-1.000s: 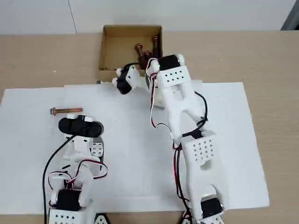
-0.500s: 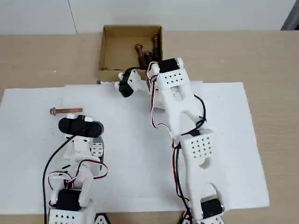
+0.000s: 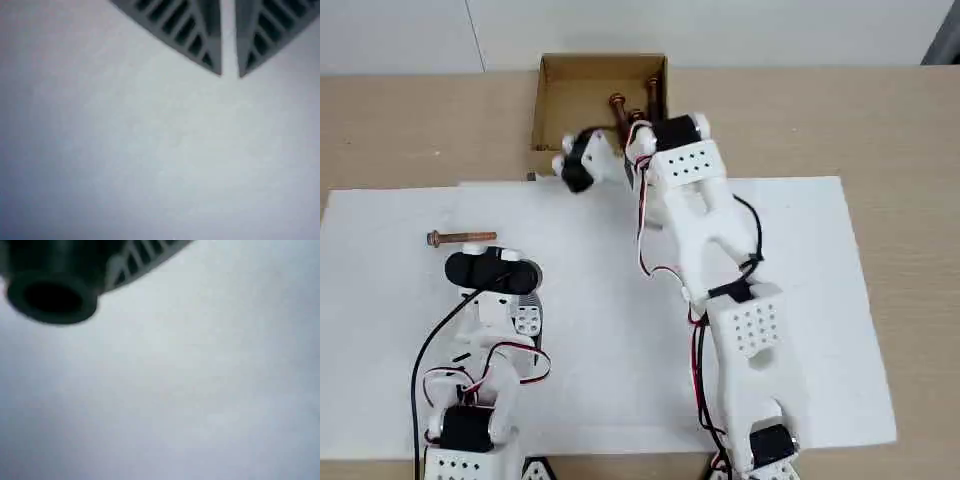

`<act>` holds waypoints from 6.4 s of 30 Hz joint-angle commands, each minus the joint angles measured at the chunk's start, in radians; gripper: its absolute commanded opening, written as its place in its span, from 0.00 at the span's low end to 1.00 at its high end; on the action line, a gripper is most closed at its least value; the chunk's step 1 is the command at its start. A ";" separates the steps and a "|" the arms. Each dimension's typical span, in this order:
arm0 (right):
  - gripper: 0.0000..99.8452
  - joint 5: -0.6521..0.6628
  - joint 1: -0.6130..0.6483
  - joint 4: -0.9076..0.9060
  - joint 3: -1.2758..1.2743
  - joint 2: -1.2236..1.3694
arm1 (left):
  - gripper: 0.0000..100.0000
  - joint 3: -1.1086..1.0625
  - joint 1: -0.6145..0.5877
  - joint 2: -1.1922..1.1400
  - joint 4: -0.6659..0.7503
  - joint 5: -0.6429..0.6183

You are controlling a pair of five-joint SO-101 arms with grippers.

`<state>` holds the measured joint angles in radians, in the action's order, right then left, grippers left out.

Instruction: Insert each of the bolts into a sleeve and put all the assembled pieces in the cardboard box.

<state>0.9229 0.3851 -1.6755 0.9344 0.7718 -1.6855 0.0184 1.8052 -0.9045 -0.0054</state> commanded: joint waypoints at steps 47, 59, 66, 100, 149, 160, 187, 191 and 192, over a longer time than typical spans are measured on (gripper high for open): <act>0.01 -0.844 -0.275 0.012 -1.099 -1.305 | 0.01 1.055 -0.003 -0.775 -0.427 -0.282; 0.00 -0.799 -0.446 0.041 -1.392 -1.587 | 0.01 1.362 -0.091 -1.214 -0.457 -0.583; 0.00 -0.787 -0.458 0.053 -1.484 -1.748 | 0.01 1.494 -0.253 -1.510 -0.462 -0.795; 0.00 -0.787 -0.458 0.200 -1.711 -1.840 | 0.09 1.962 -0.396 -2.262 -0.514 -1.025; 0.00 -0.787 -0.460 0.044 -1.504 -1.850 | 0.00 2.669 -0.318 -2.294 -0.850 -0.825; 0.00 -0.712 -0.463 0.010 -1.475 -2.087 | 0.00 2.313 -0.180 -1.788 -0.847 -0.637; 0.00 -0.944 -0.332 0.455 -1.962 -2.391 | 0.00 1.027 -0.110 -0.770 -0.218 -0.491; 0.00 -0.941 -0.236 0.499 -2.127 -2.603 | 0.00 0.892 -0.040 -0.667 -0.141 -0.491; 0.00 -0.944 -0.219 0.509 -2.143 -2.600 | 0.00 0.862 -0.021 -0.641 -0.121 -0.493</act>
<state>-0.0084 0.1212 -1.2137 -1.1615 -1.7599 -0.7725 -0.0476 1.0871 -1.0948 -0.5056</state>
